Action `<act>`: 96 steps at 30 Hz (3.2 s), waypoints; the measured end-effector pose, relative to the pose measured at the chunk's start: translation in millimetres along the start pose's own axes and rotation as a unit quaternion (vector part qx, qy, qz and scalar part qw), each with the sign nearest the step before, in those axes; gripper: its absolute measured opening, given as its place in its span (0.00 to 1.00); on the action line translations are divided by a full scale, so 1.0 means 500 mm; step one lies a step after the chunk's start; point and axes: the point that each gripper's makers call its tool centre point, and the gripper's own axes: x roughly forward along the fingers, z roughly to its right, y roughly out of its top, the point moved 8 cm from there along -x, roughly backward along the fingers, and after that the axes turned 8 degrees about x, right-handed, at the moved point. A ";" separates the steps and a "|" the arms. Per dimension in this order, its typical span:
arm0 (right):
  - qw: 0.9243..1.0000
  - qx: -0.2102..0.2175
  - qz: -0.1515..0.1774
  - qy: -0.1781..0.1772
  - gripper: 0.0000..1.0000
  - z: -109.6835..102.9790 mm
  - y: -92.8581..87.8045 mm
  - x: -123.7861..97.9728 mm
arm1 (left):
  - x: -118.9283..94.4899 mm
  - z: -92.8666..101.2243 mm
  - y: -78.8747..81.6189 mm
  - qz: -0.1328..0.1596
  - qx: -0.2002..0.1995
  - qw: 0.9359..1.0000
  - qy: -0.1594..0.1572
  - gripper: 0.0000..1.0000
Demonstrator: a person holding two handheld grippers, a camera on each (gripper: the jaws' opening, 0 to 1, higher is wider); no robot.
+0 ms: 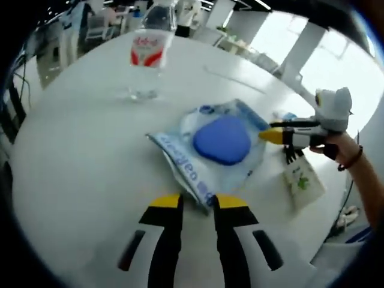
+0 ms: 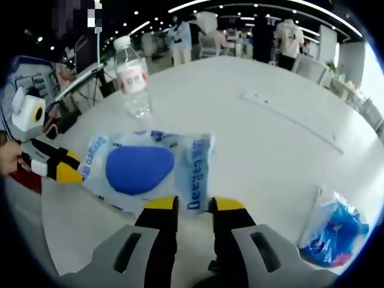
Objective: Arrange the tabletop items into an orderly group along one side of the table until the central work area is clear of visible clutter.
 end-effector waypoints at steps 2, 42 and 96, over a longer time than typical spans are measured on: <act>1.000 0.001 -0.001 -0.005 0.18 0.002 -0.001 0.000 | 0.002 -0.001 0.003 0.004 -0.012 1.000 -0.003 0.15; 0.998 -0.038 0.027 -0.041 0.02 0.005 0.020 -0.097 | -0.031 0.021 0.100 0.031 0.025 0.998 -0.051 0.00; 0.986 0.114 0.032 -0.115 0.02 0.145 -0.037 -0.083 | 0.209 0.066 0.247 -0.007 0.165 0.986 -0.023 0.00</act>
